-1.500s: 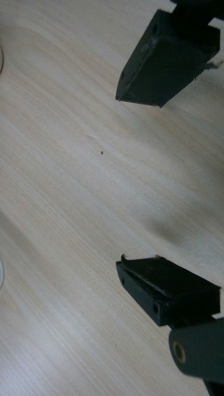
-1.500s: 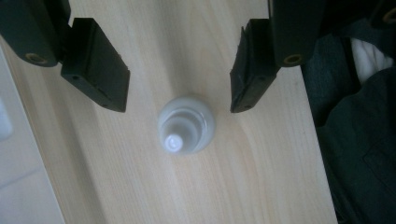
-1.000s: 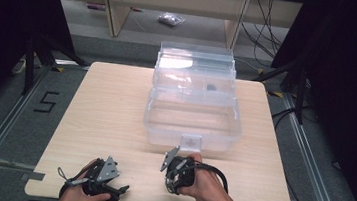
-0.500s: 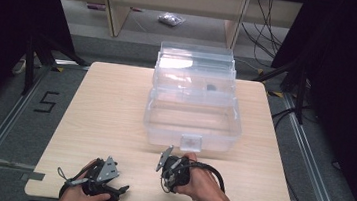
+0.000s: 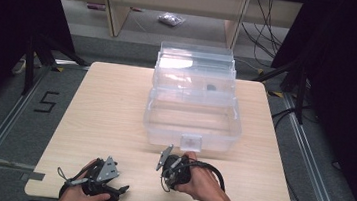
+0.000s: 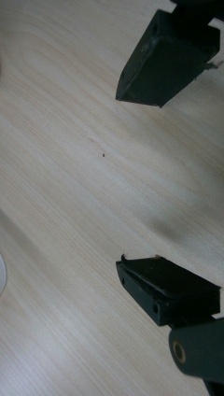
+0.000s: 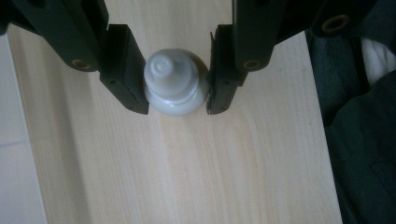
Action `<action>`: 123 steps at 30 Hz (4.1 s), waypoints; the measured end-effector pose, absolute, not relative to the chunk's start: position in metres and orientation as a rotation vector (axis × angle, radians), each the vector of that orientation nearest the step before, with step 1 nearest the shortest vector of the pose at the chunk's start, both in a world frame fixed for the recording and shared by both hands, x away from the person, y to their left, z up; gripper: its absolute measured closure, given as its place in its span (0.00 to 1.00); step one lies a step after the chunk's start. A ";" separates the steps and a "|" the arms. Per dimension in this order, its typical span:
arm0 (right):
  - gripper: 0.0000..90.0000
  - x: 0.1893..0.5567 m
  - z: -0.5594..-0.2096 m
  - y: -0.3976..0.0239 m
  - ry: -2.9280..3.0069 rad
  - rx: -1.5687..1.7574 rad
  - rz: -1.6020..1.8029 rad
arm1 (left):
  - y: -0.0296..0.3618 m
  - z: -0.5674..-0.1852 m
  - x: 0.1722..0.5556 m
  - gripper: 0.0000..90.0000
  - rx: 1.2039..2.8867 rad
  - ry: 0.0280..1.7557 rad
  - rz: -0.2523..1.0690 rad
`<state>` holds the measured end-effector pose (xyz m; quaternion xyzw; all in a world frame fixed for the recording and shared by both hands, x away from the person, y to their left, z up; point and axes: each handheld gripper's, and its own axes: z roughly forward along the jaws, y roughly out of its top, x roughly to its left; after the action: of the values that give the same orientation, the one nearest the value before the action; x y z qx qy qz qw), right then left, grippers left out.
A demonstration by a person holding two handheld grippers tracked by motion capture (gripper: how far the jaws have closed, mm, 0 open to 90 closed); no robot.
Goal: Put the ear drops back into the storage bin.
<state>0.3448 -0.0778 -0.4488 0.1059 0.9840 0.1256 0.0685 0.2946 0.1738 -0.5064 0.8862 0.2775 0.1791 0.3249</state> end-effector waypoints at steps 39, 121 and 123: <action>0.67 0.374 -0.392 -0.127 2.956 0.522 0.350 | 0.176 -0.505 0.295 0.17 2.349 0.717 0.481; 0.67 0.516 -0.368 -0.199 2.819 1.028 0.219 | 0.174 -0.508 0.296 0.17 2.322 0.738 0.484; 0.67 0.518 -0.368 -0.199 2.824 1.007 0.211 | 0.174 -0.508 0.296 0.17 2.323 0.738 0.484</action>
<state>0.5182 -0.1988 -0.3684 0.3342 0.9374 0.0700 0.0677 0.2957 0.1739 -0.5077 0.8848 0.2810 0.1843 0.3227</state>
